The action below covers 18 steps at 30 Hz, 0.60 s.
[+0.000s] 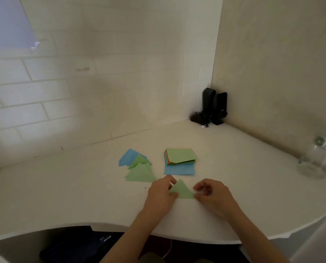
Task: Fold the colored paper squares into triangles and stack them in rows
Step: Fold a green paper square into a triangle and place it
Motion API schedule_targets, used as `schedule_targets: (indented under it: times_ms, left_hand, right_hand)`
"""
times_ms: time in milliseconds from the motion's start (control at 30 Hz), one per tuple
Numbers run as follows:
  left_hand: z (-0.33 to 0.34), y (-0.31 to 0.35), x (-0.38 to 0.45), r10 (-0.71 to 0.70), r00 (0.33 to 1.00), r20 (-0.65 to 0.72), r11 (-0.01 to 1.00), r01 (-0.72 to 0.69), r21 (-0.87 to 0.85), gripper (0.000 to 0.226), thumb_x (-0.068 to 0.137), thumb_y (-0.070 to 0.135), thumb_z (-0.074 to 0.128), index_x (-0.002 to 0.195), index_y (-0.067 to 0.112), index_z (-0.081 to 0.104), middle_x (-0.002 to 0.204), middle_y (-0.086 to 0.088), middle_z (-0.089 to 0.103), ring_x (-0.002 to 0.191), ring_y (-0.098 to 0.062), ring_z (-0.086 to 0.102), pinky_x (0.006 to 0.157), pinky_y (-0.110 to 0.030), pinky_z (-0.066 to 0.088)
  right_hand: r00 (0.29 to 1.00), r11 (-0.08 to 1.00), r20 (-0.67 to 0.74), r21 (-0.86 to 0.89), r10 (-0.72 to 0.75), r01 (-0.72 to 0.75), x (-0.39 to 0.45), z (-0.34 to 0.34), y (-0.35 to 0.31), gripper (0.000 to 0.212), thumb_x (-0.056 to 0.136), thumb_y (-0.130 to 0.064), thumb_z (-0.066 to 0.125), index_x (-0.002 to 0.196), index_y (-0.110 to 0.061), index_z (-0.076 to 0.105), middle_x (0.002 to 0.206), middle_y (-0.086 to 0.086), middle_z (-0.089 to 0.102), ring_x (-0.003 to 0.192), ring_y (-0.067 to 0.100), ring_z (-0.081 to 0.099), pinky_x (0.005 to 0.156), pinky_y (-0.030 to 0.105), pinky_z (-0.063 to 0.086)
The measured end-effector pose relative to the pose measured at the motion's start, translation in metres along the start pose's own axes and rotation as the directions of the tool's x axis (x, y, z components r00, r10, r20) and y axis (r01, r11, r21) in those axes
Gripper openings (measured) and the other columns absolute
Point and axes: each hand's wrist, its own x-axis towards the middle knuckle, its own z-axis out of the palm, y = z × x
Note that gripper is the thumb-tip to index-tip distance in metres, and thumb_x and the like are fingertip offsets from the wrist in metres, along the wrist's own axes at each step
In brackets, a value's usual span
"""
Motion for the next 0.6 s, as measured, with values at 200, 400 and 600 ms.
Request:
schedule_targets:
  times_ms: [200,400,600]
  left_hand:
    - [-0.038,-0.047,0.001,-0.048,0.977,-0.206,0.985,0.012,-0.170,0.013,0.080,0.016,0.069,0.088,0.025,0.065,0.077,0.013,0.063,0.073,0.001,0.057,0.062,-0.004,0.038]
    - [-0.068,-0.092,0.007,-0.064,0.951,-0.301,0.986,0.014,-0.166,0.015,0.079,0.015,0.072,0.091,0.025,0.070,0.083,0.011,0.067,0.078,0.001,0.059,0.066,-0.004,0.040]
    - [-0.060,-0.101,0.028,0.042,0.943,-0.329,0.992,-0.078,-0.097,0.022,0.072,0.008,0.077,0.090,0.020,0.072,0.082,0.004,0.061,0.077,-0.003,0.054,0.068,-0.009,0.039]
  right_hand:
    - [0.980,0.997,-0.194,0.045,-0.046,0.056,0.009,-0.005,-0.009,0.004,0.080,-0.024,0.070,0.080,-0.027,0.068,0.080,-0.016,0.067,0.066,0.003,0.060,0.059,0.007,0.041]
    - [0.939,0.966,-0.234,-0.123,-0.252,0.228,0.048,0.020,-0.023,0.020,0.079,-0.016,0.071,0.099,-0.015,0.069,0.099,-0.003,0.067,0.090,0.011,0.061,0.084,0.020,0.044]
    - [0.954,0.932,-0.128,-0.284,-0.269,0.225,0.096,0.037,-0.039,0.034,0.079,-0.029,0.069,0.111,-0.018,0.065,0.116,-0.003,0.064,0.106,0.014,0.059,0.094,0.031,0.046]
